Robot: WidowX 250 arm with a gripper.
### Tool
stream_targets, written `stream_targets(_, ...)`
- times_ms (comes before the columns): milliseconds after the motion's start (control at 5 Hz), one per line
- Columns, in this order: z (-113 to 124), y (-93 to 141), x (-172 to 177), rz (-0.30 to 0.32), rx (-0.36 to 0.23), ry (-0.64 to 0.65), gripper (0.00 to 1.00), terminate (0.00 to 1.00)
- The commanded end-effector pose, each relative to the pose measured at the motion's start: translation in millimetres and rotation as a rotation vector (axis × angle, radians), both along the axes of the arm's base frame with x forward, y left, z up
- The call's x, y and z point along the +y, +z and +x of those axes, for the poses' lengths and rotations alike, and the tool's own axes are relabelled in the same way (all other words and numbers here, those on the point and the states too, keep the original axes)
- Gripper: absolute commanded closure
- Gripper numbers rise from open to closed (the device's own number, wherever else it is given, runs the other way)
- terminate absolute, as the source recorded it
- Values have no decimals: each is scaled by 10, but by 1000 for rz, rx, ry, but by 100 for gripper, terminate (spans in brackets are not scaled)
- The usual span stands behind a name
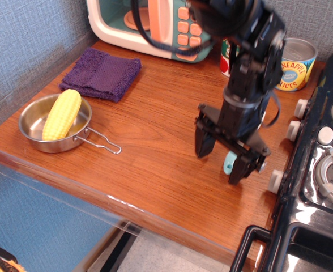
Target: Move the spatula to the bottom center of the table.
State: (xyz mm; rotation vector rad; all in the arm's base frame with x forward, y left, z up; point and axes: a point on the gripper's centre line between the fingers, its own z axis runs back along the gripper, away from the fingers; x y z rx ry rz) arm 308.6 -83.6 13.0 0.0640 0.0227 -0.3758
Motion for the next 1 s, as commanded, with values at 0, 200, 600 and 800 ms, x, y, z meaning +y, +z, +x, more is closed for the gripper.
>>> stream_targets(0,20,-101,114,5,-38,83,0,0)
stream_targets(200,37,-112,147,-30,-41,122,0,0)
stream_targets(600,15,-122,234,-65,-42,167,100,0)
stream_targets(800,-15,-87,283,-77,-39,177,100,0)
